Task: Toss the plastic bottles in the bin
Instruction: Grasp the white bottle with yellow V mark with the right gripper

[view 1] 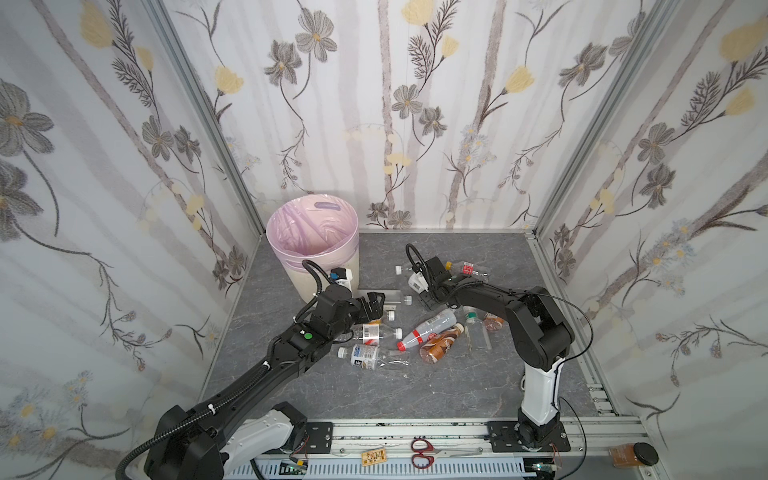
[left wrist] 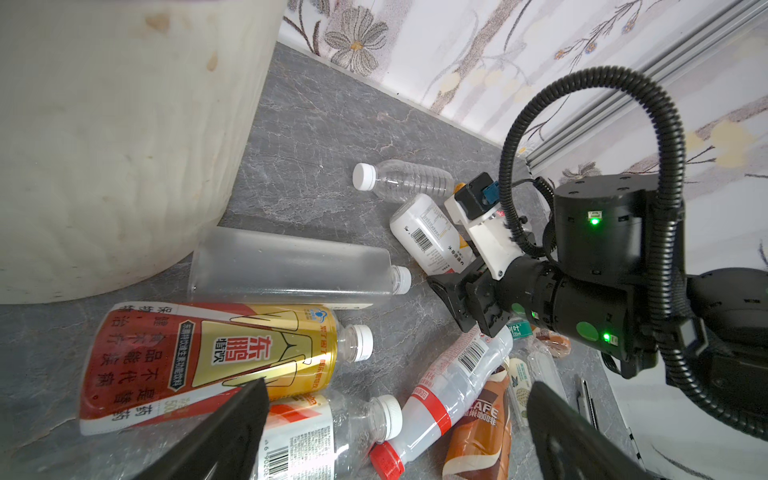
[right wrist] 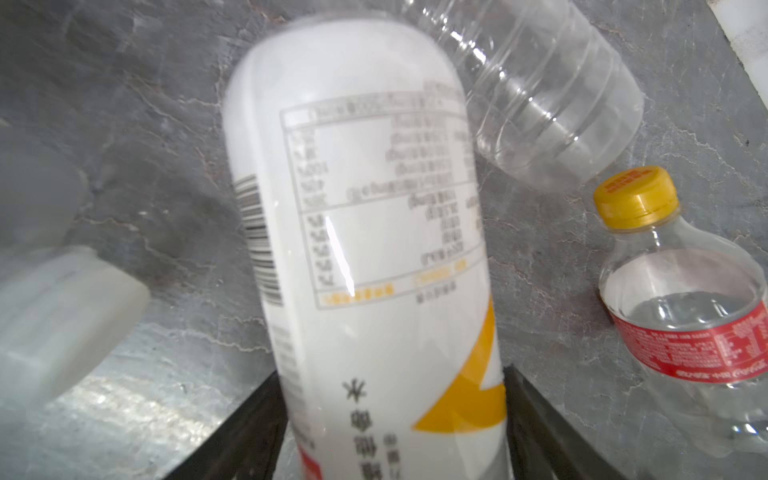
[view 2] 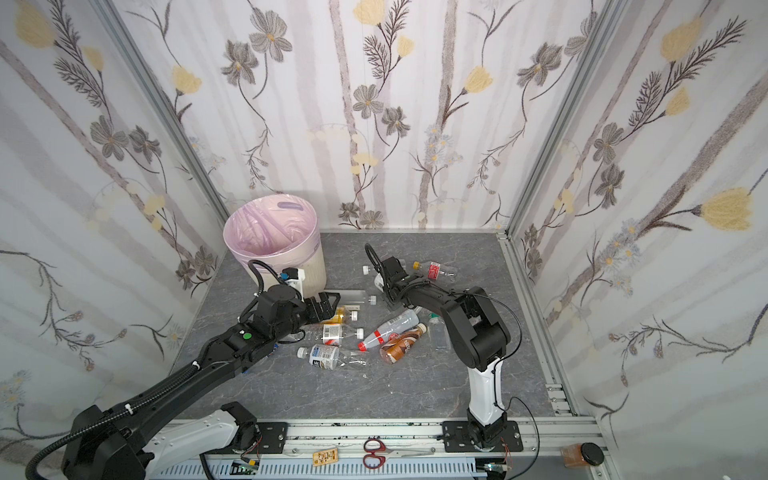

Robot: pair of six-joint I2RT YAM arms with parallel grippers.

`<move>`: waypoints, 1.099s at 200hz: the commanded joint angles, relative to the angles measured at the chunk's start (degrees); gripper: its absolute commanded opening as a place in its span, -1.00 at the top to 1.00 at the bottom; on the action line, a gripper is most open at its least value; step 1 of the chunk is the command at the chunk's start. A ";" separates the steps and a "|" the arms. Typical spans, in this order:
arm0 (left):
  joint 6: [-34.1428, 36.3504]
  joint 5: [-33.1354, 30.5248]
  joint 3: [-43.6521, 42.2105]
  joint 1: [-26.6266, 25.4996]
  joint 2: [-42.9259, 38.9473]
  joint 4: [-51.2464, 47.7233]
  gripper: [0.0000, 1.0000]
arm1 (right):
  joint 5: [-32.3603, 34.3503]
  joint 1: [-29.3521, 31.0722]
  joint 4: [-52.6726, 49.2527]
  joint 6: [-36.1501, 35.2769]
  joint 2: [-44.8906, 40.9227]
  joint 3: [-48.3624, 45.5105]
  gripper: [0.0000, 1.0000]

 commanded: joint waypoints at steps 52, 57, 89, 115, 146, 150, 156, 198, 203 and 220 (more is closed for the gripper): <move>0.11 -1.04 0.49 -0.26 -0.48 1.11 -1.00 | -1.33 0.07 2.03 -0.57 0.06 0.04 -0.55; 0.08 -1.04 0.47 -0.23 -0.56 1.07 -1.00 | -1.20 0.05 1.91 -0.57 0.24 0.23 -0.56; -0.01 -1.13 0.45 -0.29 -0.58 1.13 -1.00 | -2.74 -0.27 0.78 -0.41 1.36 1.41 -0.64; 0.10 -1.13 0.67 -0.41 -0.75 1.08 -1.00 | -2.88 -0.47 -0.30 -0.41 3.37 2.50 -0.66; 0.42 -1.31 0.83 -0.42 -0.81 1.07 -1.00 | -3.59 -0.58 -1.65 -0.24 4.49 3.38 -0.69; 0.38 -1.31 0.77 -0.41 -0.76 1.13 -1.00 | -3.59 -0.57 -1.96 -0.22 4.57 3.54 -0.69; 0.44 -1.33 0.95 -0.43 -0.75 1.09 -1.00 | -3.94 -0.64 -2.33 -0.05 4.65 3.74 -0.69; 0.51 -1.64 1.02 -0.50 -0.57 1.12 -1.00 | -4.50 -1.15 -2.85 0.12 5.17 4.08 -0.50; 0.54 -1.57 1.08 -0.44 -0.57 1.09 -1.00 | -4.48 -1.17 -2.79 0.13 5.05 4.04 -0.48; 0.59 -1.69 0.88 -0.53 -0.57 1.13 -1.00 | -4.67 -1.32 -2.51 0.24 4.50 4.21 -0.42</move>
